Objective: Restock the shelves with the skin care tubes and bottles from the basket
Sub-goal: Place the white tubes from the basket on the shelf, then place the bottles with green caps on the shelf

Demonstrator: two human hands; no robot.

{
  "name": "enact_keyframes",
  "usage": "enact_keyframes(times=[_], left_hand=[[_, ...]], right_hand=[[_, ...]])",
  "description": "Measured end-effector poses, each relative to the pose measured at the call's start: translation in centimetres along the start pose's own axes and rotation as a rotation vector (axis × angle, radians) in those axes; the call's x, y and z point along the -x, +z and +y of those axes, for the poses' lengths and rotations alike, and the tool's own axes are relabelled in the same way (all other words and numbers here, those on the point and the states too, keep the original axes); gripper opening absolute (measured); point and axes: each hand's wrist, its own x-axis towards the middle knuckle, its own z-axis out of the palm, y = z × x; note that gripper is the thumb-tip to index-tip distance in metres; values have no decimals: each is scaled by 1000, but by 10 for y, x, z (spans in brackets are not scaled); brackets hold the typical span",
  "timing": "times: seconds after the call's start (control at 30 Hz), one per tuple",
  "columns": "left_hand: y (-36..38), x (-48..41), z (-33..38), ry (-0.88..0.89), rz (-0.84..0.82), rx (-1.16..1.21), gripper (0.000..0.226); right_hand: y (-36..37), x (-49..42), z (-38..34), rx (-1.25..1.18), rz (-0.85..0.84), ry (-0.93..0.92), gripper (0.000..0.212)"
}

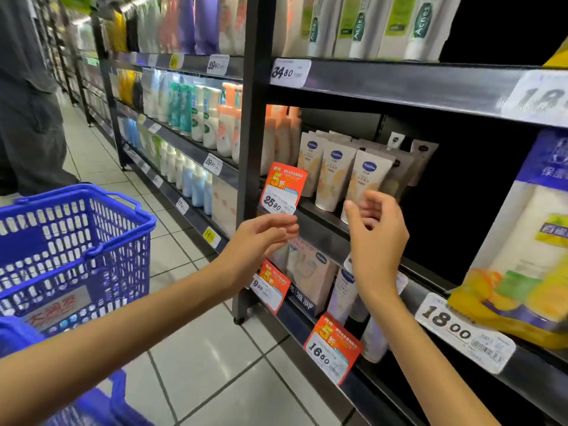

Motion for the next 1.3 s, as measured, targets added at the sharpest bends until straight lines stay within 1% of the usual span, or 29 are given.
enact_keyframes(times=[0.07, 0.17, 0.23, 0.27, 0.37, 0.43, 0.5, 0.57, 0.6, 0.63, 0.7, 0.8, 0.87, 0.93, 1.0, 1.07, 1.13, 1.23, 1.3], left_hand=[[-5, 14, -2, -27, -67, -41, 27], [-32, 55, -7, -76, -146, -60, 21], [-59, 90, -3, -83, -149, -95, 30], [-73, 108, 1, -95, -90, -80, 32], [-112, 161, 14, -159, 245, 7, 27], [-139, 204, 22, -185, 474, -17, 25], [-164, 245, 23, -197, 696, -39, 22], [-181, 290, 23, -249, 931, -14, 25], [-186, 311, 20, -280, 1013, -16, 26], [-189, 329, 14, -314, 1059, -35, 25], [-195, 357, -5, -380, 1080, -112, 24], [-197, 374, -40, -451, 1085, -146, 27], [-193, 374, -58, -517, 1024, -152, 24], [-191, 378, -71, -570, 921, -238, 19], [-193, 384, -76, -574, 878, -293, 20], [-199, 391, -80, -552, 894, -304, 21], [-200, 397, -81, -567, 877, -313, 18], [-195, 400, -88, -596, 806, -362, 22], [-195, 397, -90, -596, 816, -368, 22]], right_hand=[[6, 19, -12, -69, -96, -40, 20], [20, 54, -28, -227, -291, 6, 15], [34, 84, -40, -346, -461, 58, 15], [43, 99, -49, -405, -556, 78, 15], [74, 144, -79, -552, -838, 130, 14], [96, 179, -105, -609, -1027, 147, 14], [116, 210, -125, -611, -1190, 133, 13], [133, 238, -141, -587, -1321, 135, 14], [140, 249, -145, -565, -1372, 147, 16], [146, 258, -147, -543, -1414, 161, 18], [155, 277, -141, -496, -1466, 172, 19], [154, 293, -116, -363, -1501, 73, 19], [145, 291, -100, -215, -1548, 42, 18], [134, 285, -87, -92, -1593, 10, 17], [120, 277, -78, -29, -1613, 22, 15], [106, 272, -73, 46, -1653, 53, 13], [97, 272, -71, 194, -1710, 44, 15], [94, 274, -71, 496, -1732, -118, 24], [97, 275, -72, 674, -1750, -219, 35]])
